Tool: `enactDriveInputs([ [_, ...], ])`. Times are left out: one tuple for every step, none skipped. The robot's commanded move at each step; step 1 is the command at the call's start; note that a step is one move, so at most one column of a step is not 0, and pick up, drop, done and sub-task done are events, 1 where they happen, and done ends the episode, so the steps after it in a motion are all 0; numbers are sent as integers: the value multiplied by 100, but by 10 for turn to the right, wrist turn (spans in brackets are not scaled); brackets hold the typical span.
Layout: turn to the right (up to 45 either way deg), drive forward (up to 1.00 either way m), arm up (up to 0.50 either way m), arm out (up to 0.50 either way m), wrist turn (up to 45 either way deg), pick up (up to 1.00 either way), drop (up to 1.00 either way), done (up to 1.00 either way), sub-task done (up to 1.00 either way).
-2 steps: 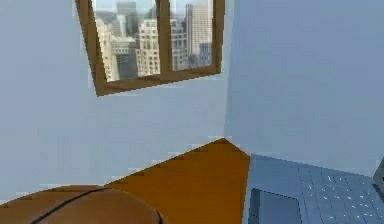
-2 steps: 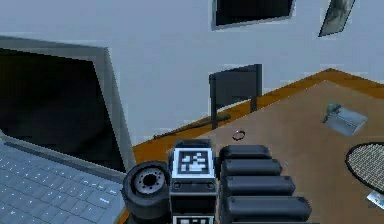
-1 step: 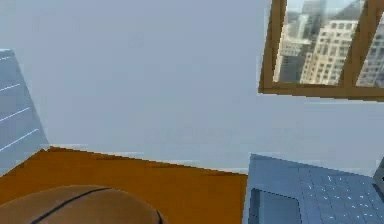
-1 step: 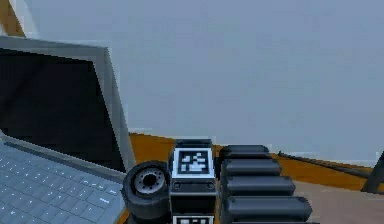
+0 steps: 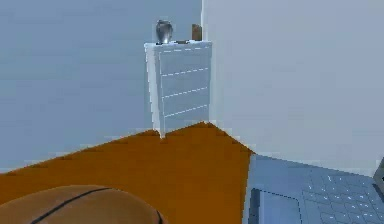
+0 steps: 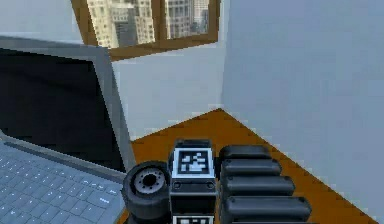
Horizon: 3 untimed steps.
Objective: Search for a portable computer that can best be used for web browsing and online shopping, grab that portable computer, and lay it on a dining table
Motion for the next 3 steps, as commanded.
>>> enactDriveInputs([
  [-330,0,0,0,0,0,0,0,0],
  [450,0,0,0,0,0,0,0,0],
  [450,0,0,0,0,0,0,0,0],
])
